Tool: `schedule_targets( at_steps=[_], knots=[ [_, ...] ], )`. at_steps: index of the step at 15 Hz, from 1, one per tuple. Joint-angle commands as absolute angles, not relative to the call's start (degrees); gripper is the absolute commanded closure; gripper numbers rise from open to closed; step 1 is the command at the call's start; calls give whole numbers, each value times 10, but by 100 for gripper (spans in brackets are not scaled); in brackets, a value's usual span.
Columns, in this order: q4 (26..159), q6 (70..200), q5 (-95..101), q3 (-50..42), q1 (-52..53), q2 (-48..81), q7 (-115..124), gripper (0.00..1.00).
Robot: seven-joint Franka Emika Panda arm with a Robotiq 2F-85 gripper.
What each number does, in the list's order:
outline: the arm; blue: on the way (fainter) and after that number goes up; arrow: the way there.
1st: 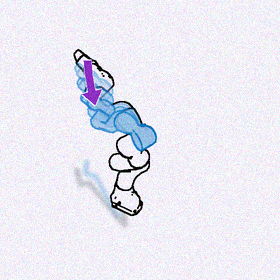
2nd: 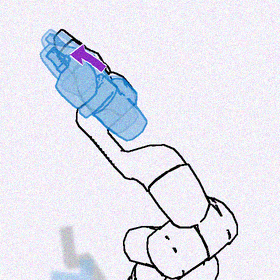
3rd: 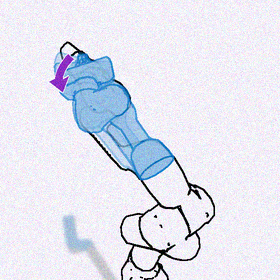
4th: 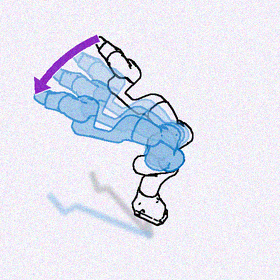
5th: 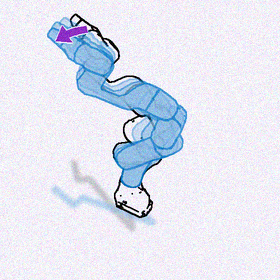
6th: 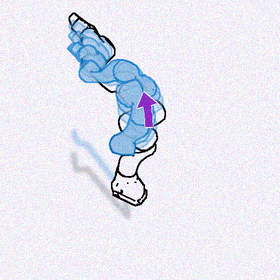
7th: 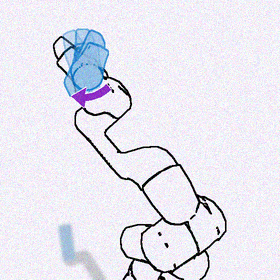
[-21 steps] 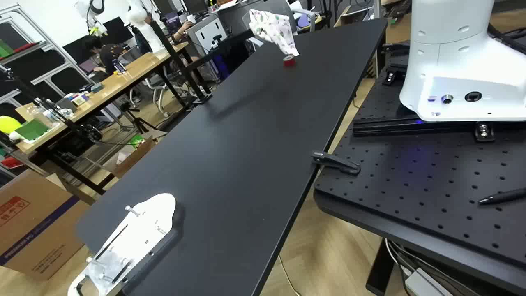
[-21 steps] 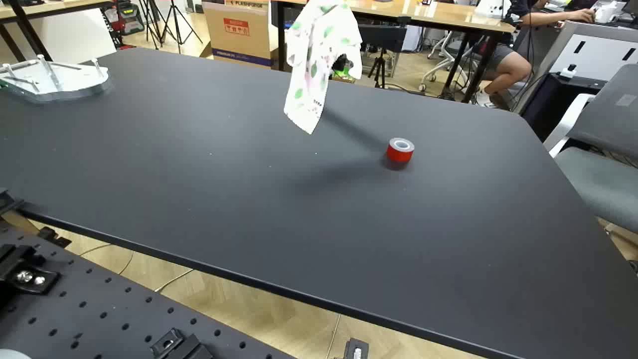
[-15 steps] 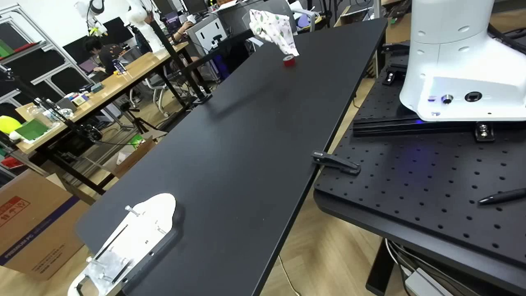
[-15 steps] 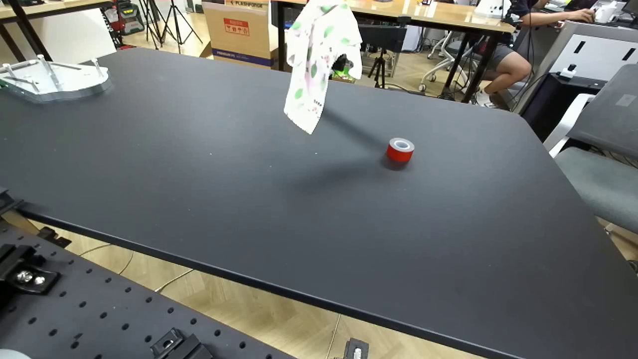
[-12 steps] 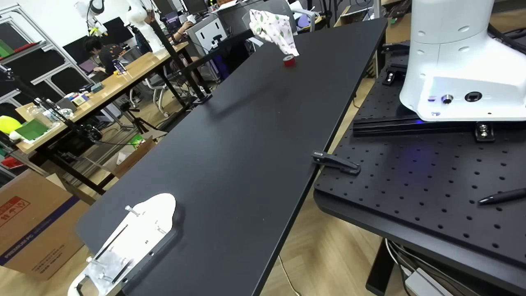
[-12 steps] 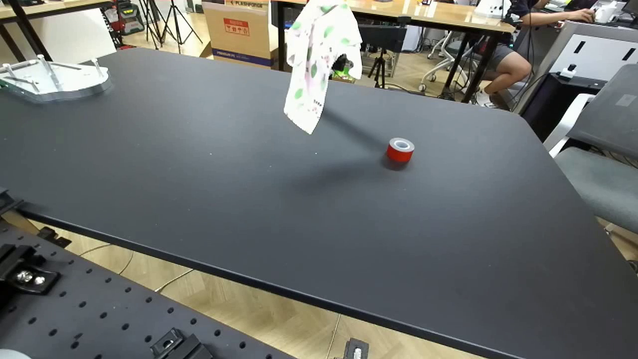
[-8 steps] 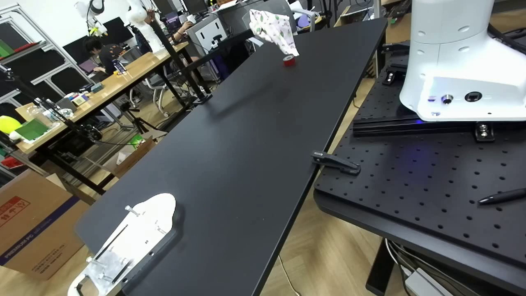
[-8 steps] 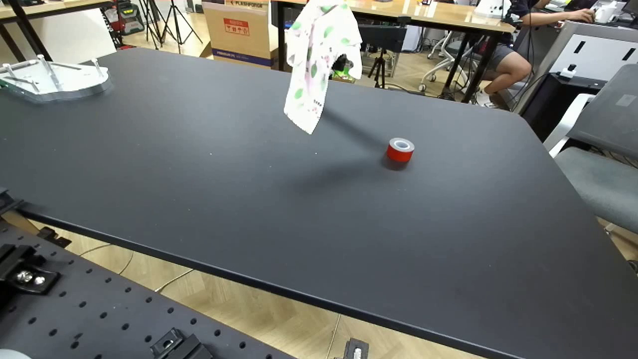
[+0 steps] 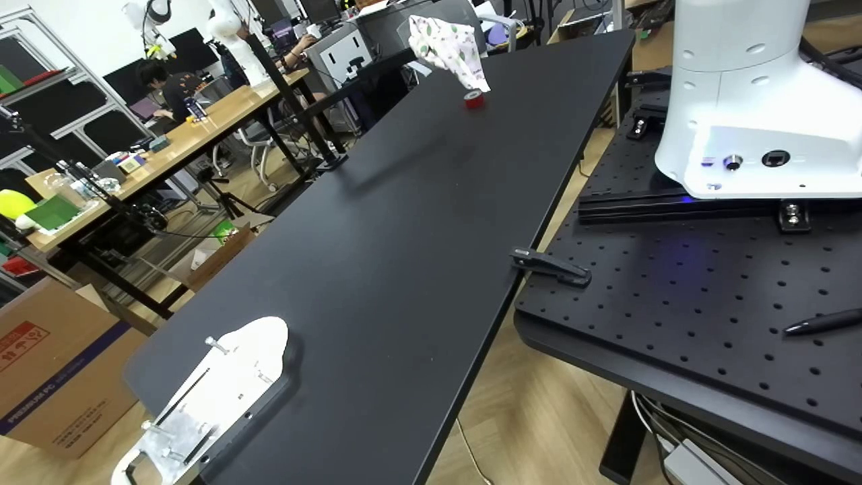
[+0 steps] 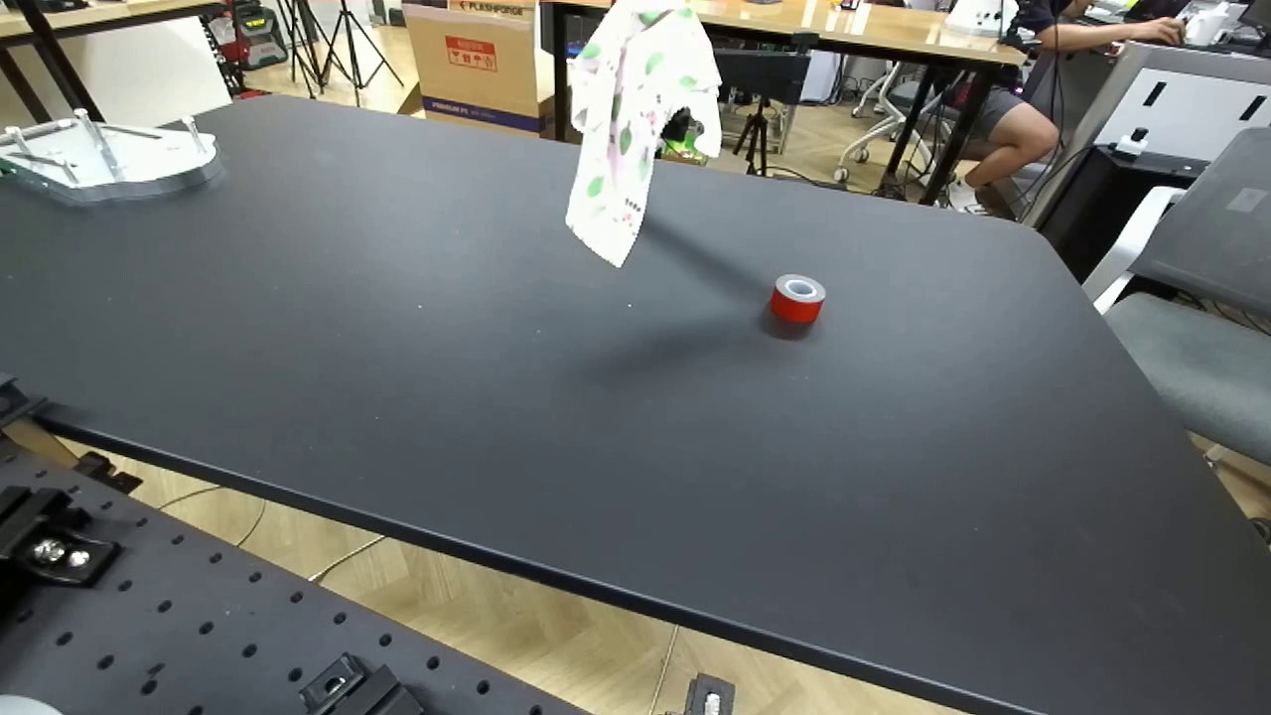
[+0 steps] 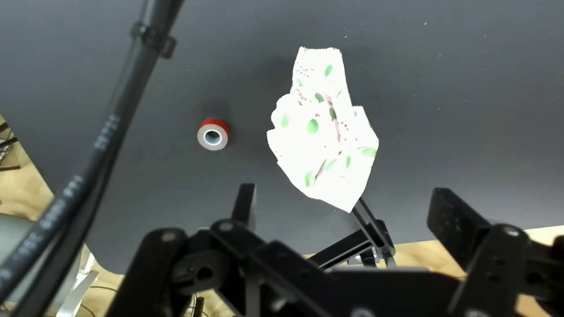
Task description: Remove the cloth from the black frame
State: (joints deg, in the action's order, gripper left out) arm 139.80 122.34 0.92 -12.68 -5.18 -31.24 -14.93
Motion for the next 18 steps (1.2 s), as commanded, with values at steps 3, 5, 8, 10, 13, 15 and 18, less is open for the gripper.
schedule_targets(
  at_steps=[3, 5, 8, 10, 13, 15, 18],
  knots=[
    [1382, 1263, 10, -116, -50, -227, -149, 0],
    [1377, 1267, 10, -111, -48, -202, -149, 0],
    [1368, 1267, 11, -102, -48, -172, -151, 0],
    [1361, 1266, 15, -97, -49, -153, -152, 0],
    [1351, 1269, 24, -90, -51, -129, -151, 0],
    [1344, 1272, 33, -87, -52, -115, -150, 0],
    [1334, 1279, 52, -82, -54, -95, -145, 0]
  ],
)
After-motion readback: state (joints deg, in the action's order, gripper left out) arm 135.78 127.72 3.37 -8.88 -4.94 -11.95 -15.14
